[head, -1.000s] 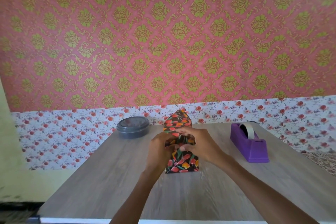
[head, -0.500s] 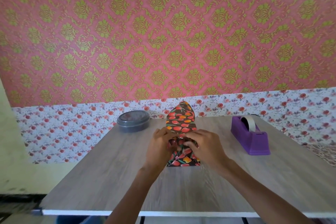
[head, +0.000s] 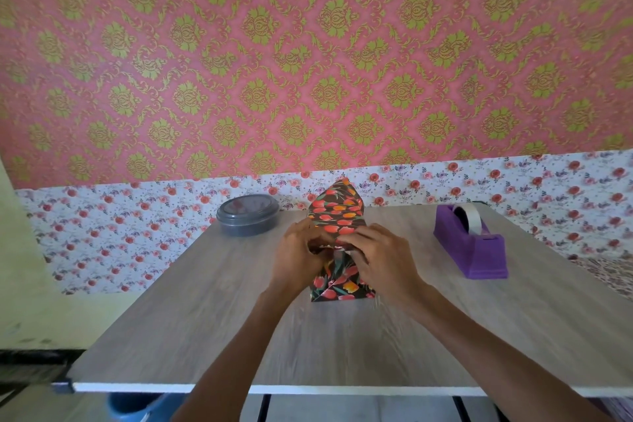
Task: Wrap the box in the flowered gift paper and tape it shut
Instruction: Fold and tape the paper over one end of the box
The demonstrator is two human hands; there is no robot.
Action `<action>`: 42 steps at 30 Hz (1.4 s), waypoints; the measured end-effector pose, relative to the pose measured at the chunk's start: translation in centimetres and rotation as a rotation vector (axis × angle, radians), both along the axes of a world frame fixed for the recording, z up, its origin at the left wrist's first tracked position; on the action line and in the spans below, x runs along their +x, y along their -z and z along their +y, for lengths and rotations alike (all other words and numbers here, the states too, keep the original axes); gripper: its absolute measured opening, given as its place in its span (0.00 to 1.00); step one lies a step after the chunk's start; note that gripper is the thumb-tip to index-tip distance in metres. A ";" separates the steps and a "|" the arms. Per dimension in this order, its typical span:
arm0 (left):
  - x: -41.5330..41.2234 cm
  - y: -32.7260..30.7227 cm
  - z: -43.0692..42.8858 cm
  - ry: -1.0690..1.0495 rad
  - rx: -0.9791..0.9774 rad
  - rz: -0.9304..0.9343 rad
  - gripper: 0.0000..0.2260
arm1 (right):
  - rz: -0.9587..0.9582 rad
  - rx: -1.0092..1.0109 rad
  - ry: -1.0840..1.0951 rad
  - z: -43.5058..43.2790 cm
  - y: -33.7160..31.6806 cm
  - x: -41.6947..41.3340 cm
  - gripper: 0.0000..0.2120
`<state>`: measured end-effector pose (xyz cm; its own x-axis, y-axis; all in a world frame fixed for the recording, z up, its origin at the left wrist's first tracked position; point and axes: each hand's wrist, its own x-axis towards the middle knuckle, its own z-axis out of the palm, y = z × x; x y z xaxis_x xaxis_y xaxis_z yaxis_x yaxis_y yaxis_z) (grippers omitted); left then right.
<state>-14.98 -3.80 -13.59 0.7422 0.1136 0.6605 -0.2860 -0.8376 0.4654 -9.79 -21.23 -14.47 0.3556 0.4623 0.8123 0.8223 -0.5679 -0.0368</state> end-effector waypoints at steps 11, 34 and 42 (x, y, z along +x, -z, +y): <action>-0.2 0.7 0.0 -0.065 0.268 -0.192 0.10 | -0.070 -0.048 0.029 -0.2 -0.1 0.6 0.09; -0.3 4.7 1.8 -0.040 0.671 -0.571 0.07 | -0.545 -0.211 -0.126 -2.0 3.4 3.7 0.08; -0.8 4.9 1.5 -0.034 0.689 -0.393 0.11 | -0.566 -0.299 -0.099 -1.7 3.4 3.9 0.07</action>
<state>-15.75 -2.29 -18.46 0.4439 -0.3977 0.8030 -0.2913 -0.9115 -0.2904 -5.92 -22.92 -17.89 -0.1458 0.7062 0.6928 0.7174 -0.4067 0.5656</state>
